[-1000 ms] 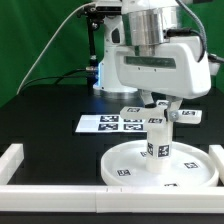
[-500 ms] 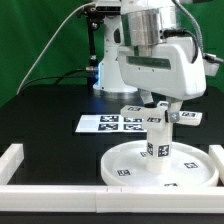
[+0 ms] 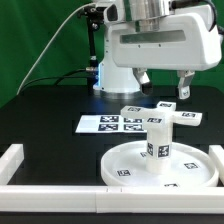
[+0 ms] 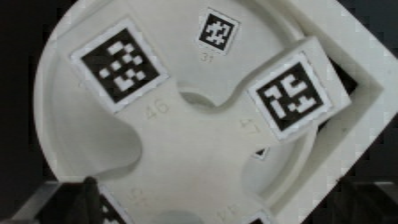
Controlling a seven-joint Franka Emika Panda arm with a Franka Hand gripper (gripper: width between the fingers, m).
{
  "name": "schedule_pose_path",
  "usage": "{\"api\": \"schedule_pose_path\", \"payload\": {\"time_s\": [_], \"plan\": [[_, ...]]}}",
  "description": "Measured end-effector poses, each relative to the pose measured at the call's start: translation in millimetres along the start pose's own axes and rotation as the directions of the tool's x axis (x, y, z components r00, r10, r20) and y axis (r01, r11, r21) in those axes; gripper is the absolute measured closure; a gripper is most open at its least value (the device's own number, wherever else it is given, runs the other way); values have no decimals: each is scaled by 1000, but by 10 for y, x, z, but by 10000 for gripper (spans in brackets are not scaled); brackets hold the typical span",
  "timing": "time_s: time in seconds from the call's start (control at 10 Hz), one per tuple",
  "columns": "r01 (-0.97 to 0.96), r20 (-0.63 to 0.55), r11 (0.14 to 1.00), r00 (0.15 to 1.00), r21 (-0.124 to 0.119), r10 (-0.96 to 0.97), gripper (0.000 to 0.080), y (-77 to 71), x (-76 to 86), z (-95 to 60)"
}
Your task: Assemble round table
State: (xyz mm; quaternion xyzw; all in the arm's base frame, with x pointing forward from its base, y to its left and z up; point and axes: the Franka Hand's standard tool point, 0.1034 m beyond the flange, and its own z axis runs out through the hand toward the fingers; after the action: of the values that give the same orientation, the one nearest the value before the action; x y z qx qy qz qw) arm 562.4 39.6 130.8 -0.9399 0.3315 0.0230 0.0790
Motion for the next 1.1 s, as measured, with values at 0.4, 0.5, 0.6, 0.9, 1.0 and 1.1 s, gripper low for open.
{"api": "schedule_pose_path", "payload": {"time_s": [0.4, 0.5, 0.6, 0.9, 1.0, 1.1], "plan": [[326, -13, 945, 945, -8, -326, 151, -25, -74, -7], [365, -12, 931, 931, -9, -365, 151, -27, -70, 0], [469, -10, 883, 883, -20, -469, 151, -18, -67, 7], [794, 29, 602, 606, -84, -795, 151, 23, -11, 105], [824, 35, 561, 565, -81, -824, 151, 30, -13, 130], [824, 35, 561, 565, -81, -824, 151, 29, -13, 126]]}}
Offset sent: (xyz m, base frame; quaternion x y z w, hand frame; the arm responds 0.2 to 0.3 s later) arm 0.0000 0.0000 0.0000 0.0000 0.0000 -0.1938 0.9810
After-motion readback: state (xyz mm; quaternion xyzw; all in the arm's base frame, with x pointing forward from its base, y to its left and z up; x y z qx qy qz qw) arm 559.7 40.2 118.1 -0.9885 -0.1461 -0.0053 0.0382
